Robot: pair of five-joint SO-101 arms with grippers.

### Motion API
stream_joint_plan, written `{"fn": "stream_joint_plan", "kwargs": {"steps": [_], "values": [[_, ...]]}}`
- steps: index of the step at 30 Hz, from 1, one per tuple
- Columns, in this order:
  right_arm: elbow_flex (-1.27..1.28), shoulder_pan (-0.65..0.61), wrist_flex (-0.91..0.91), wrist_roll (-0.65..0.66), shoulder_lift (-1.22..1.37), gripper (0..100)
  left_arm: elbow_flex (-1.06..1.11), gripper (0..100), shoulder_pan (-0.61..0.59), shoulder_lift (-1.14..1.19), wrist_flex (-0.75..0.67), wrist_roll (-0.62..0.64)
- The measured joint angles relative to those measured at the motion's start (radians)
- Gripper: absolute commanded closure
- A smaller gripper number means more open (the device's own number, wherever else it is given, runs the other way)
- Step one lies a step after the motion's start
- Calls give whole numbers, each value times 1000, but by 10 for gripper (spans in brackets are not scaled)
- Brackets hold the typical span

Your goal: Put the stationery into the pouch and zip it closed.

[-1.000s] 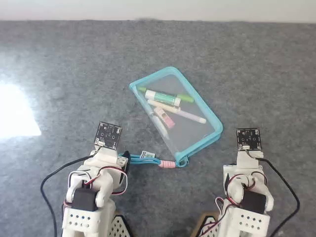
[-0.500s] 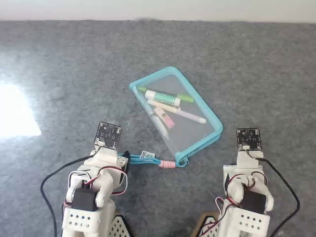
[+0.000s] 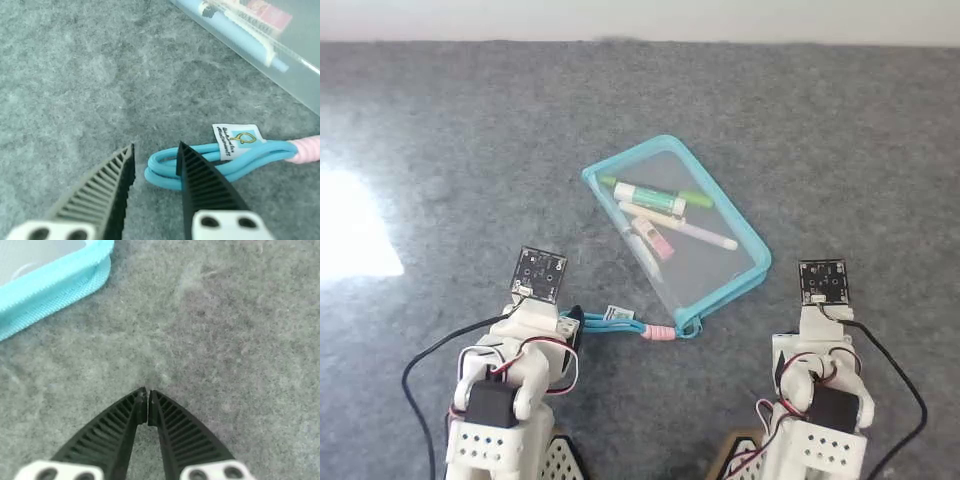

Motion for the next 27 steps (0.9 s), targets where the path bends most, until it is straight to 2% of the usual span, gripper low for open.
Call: {"fn": "stream_joint_plan", "kwargs": {"steps": [11,16,20,27], "values": [[0,0,0,0,0,979,0,869,2,0,-28,-9],[0,-32,-18,0,0,979,0,870,-83,0,-60,-184],[0,-78,-74,9,0,979,0,870,-183,0,-100,-258],[0,-94,-103,281,0,978,0,867,-305,0,-138,-267]]}}
